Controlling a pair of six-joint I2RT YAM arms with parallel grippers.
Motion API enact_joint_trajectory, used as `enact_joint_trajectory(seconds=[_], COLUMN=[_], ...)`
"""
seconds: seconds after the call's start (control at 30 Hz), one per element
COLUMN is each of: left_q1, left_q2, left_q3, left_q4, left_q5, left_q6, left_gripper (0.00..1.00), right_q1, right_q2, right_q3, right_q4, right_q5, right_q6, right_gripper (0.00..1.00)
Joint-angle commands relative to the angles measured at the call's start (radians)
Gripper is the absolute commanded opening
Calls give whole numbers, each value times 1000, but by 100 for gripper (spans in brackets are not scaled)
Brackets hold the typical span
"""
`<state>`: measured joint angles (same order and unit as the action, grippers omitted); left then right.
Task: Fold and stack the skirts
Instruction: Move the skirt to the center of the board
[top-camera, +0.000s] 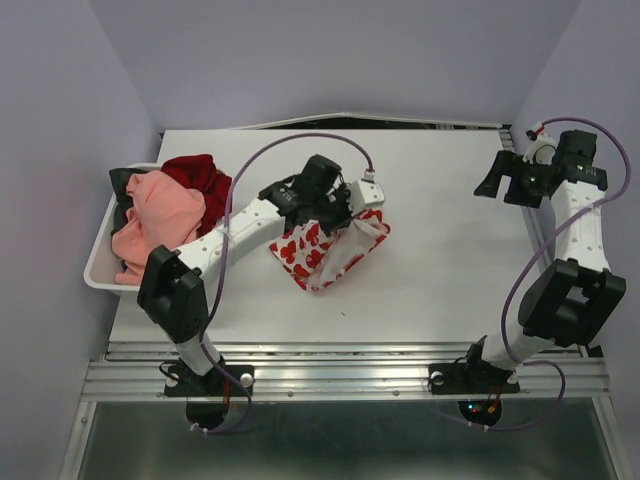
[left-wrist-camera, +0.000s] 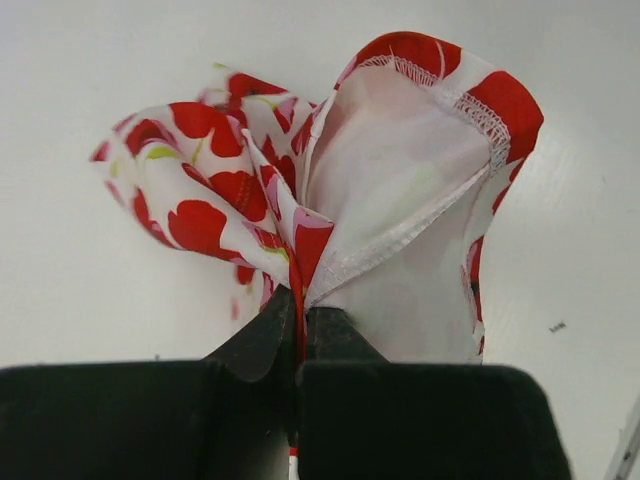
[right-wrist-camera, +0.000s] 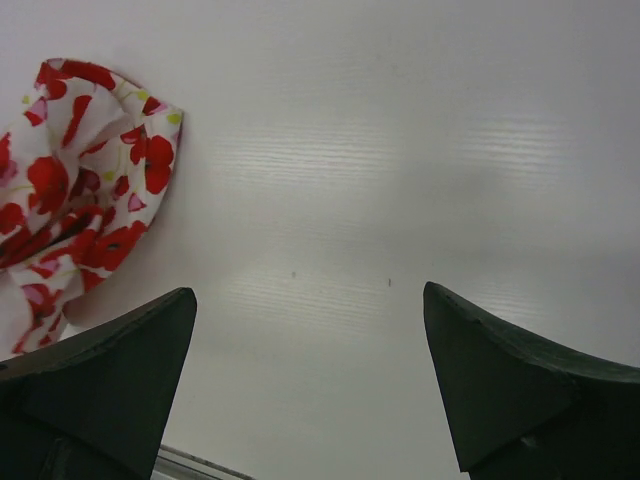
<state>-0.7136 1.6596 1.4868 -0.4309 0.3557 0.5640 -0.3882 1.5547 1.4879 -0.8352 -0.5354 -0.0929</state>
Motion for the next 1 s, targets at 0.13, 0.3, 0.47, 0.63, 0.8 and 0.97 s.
enact_joint_trajectory(seconds=[0.13, 0.3, 0.47, 0.63, 0.8, 0.97], left_q1=[-289, -313, -95, 89, 109, 74], left_q2=[-82, -178, -199, -63, 75, 192], left_q3=[-259, -272, -124, 25, 81, 209], left_q4=[40, 78, 75, 49, 63, 76], left_q5=[-32, -53, 75, 118, 121, 88], left_q6=[125, 45, -68, -148, -226, -374], left_gripper=[14, 45, 77, 77, 76, 76], right_q1=[6, 84, 189, 262, 334, 344], right_q2=[1, 21, 65, 152, 234, 344], right_q3=[-77, -110, -124, -133, -114, -113], right_q4=[-85, -50, 14, 57, 103, 130], right_q5=[-152, -137, -104, -172, -207, -169], right_q6=[-105, -82, -33, 16, 70, 145], right_gripper=[100, 100, 94, 84, 78, 67])
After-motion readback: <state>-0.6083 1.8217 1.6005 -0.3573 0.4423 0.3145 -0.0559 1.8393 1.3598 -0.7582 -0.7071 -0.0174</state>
